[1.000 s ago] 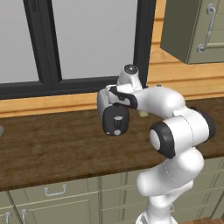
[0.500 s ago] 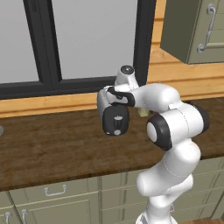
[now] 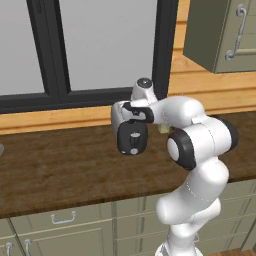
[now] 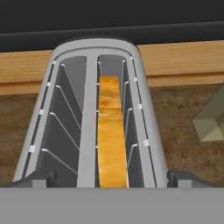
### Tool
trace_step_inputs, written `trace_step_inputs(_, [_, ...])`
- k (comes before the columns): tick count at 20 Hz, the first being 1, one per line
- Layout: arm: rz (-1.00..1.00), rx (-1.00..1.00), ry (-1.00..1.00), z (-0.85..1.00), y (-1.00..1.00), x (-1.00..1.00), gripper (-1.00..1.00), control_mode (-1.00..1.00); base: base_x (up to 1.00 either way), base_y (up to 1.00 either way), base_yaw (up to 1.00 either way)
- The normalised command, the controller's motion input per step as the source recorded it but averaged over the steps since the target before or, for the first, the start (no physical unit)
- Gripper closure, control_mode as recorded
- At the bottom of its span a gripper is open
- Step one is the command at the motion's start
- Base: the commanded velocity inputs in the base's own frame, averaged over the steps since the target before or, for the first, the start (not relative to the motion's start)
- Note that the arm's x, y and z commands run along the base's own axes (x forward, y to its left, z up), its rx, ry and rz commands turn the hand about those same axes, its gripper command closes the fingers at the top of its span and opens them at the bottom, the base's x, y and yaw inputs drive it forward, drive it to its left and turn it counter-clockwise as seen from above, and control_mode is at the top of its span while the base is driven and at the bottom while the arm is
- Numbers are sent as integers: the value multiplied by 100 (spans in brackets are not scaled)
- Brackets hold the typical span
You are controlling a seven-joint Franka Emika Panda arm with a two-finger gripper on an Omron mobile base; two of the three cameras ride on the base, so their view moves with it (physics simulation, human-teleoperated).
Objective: Start the toaster. Once the lever pops up, take the bread to the plate on the dining counter.
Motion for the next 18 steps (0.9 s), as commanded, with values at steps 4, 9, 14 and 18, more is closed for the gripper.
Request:
trace_step_inputs(4, [0,0,0,-11,0,3,100,-100,0,0,0])
trace_step_inputs(9, [0,0,0,-12,0,15,100,-100,0,0,0])
trace_step_inputs(14, [0,0,0,-3,0,15,100,-100,0,0,0])
trace_step_inputs(18, [0,0,0,5,0,-6,100,-100,0,0,0])
